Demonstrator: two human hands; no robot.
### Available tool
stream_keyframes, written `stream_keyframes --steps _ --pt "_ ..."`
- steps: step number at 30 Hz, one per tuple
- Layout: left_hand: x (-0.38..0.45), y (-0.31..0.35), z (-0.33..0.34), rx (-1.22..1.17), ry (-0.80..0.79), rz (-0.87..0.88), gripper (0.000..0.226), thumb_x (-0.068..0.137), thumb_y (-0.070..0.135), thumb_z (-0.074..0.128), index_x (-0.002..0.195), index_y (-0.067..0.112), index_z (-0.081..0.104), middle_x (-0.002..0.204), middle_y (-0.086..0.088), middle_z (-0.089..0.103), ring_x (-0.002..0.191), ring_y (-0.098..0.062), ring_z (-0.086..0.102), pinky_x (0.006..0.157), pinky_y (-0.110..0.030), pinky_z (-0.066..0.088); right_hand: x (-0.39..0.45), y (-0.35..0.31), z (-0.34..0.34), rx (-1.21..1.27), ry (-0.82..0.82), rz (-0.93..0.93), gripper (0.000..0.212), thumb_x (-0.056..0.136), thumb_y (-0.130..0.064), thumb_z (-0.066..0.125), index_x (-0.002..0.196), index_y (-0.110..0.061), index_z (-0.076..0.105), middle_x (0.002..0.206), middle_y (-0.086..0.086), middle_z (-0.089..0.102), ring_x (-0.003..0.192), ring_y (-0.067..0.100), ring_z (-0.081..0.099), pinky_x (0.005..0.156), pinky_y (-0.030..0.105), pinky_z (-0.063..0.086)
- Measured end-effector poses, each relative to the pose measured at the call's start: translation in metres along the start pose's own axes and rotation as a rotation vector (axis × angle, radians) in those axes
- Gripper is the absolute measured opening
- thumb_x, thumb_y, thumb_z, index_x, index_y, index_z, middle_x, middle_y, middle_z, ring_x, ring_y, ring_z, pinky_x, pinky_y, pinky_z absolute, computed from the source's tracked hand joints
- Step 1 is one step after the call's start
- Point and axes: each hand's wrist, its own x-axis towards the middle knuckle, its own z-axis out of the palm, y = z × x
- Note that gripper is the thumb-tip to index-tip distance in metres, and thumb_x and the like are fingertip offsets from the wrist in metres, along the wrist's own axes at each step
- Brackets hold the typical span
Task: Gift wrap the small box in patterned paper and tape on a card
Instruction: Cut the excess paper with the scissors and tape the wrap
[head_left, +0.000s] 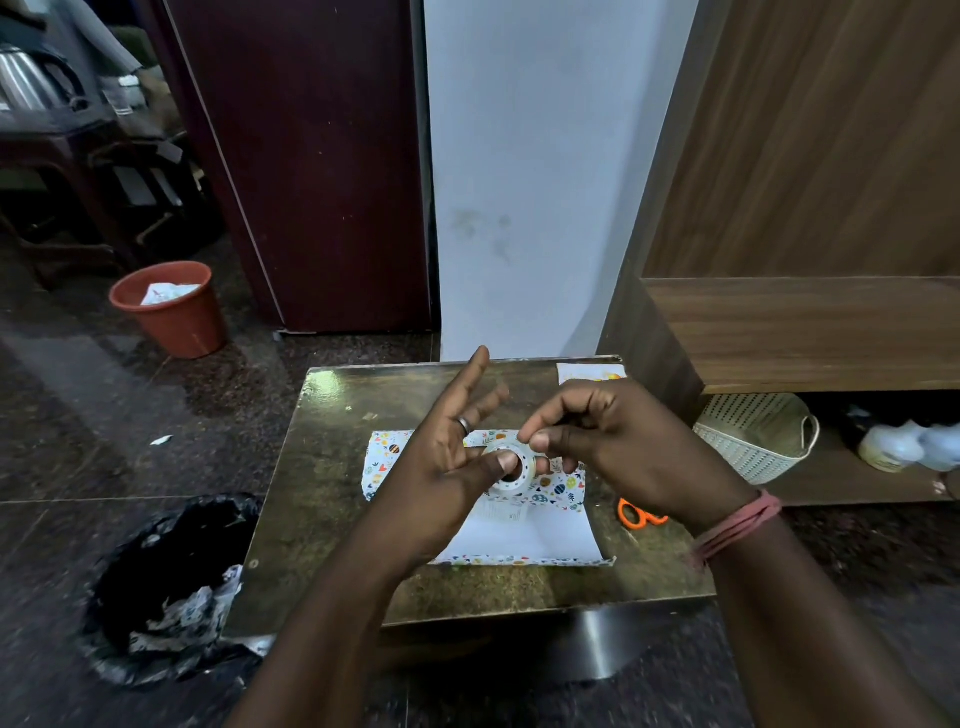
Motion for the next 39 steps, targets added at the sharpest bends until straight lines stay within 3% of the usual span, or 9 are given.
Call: stream_keyframes --steps 5,8,9,10,15,21,25,31,39 --pt "-0.002 0.007 -0.004 0.081 -0.006 0.025 0.095 0.095 -0.006 0.066 0.157 0.052 0.024 0.158 0.008 0.045 0.109 0.006 0.057 0.099 -0.029 0.050 0.000 -0.003 -0.002 0.052 0.034 0.053 0.007 0.092 -0.006 0.071 0.089 -0.010 0.076 0.079 0.010 0.076 0.069 0.019 0.068 0.068 0.029 0.055" --pt "-0.007 0.012 -0.003 0.186 -0.061 0.071 0.097 0.097 -0.005 0.063 0.156 0.058 0.019 0.162 0.014 0.038 0.130 -0.003 0.056 0.096 -0.022 0.049 0.001 0.001 0.003 0.087 -0.004 0.087 0.004 0.091 -0.006 0.073 0.092 -0.007 0.076 0.076 0.009 0.075 0.068 0.020 0.065 0.065 0.032 0.054" --pt "-0.008 0.014 -0.003 0.221 -0.071 0.095 0.098 0.098 -0.004 0.063 0.155 0.060 0.017 0.162 0.019 0.036 0.124 -0.018 0.023 0.093 -0.023 0.049 0.001 0.003 0.006 0.124 -0.024 0.100 0.005 0.090 -0.004 0.073 0.094 -0.005 0.076 0.075 0.010 0.074 0.068 0.020 0.063 0.062 0.031 0.052" --pt "-0.009 0.015 -0.003 0.247 -0.075 0.110 0.098 0.098 -0.004 0.062 0.155 0.061 0.016 0.162 0.025 0.034 0.078 -0.026 0.037 0.091 -0.026 0.048 0.002 0.004 0.007 0.173 -0.038 0.113 0.010 0.089 -0.002 0.073 0.098 -0.005 0.076 0.074 0.010 0.072 0.068 0.023 0.061 0.060 0.031 0.051" --pt "-0.009 0.017 0.000 0.258 -0.054 0.132 0.097 0.099 -0.003 0.061 0.155 0.061 0.015 0.160 0.028 0.034 0.070 -0.034 0.047 0.090 -0.025 0.049 0.001 0.007 0.003 0.380 -0.077 0.217 0.030 0.087 -0.003 0.073 0.117 -0.007 0.071 0.076 0.004 0.062 0.064 0.011 0.058 0.057 0.026 0.045" --pt "-0.006 0.012 0.012 0.204 0.026 0.116 0.085 0.100 0.012 0.064 0.158 0.052 0.016 0.159 0.020 0.041 0.105 -0.010 0.072 0.098 -0.025 0.052 -0.003 0.010 -0.006 0.473 -0.188 0.247 0.021 0.084 -0.013 0.078 0.102 -0.004 0.070 0.092 0.013 0.064 0.070 0.011 0.054 0.060 0.027 0.042" --pt "-0.003 0.010 0.006 0.157 0.128 0.136 0.080 0.096 0.012 0.068 0.158 0.045 0.027 0.154 0.012 0.048 0.118 -0.013 0.069 0.100 -0.034 0.055 -0.004 0.018 -0.034 0.555 0.050 0.257 0.016 0.083 -0.005 0.073 0.096 -0.005 0.064 0.078 0.008 0.065 0.068 0.018 0.055 0.059 0.030 0.046" --pt "0.000 0.008 0.001 -0.017 0.222 0.114 0.060 0.098 0.003 0.059 0.152 0.024 0.044 0.131 -0.002 0.069 0.110 -0.024 0.073 0.089 -0.035 0.060 -0.001 0.072 -0.047 -0.515 0.464 0.372 0.011 0.084 -0.021 0.077 0.079 -0.019 0.067 0.080 0.001 0.066 0.074 0.019 0.062 0.063 0.024 0.040" --pt "0.002 0.005 0.008 -0.269 0.188 0.036 0.060 0.088 0.009 0.061 0.146 0.019 0.050 0.127 -0.012 0.072 0.095 -0.026 0.071 0.082 -0.034 0.059 0.006 0.098 -0.037 -0.706 0.376 0.494 0.013 0.083 -0.010 0.073 0.086 -0.021 0.068 0.110 0.009 0.054 0.092 0.029 0.063 0.085 0.033 0.052"
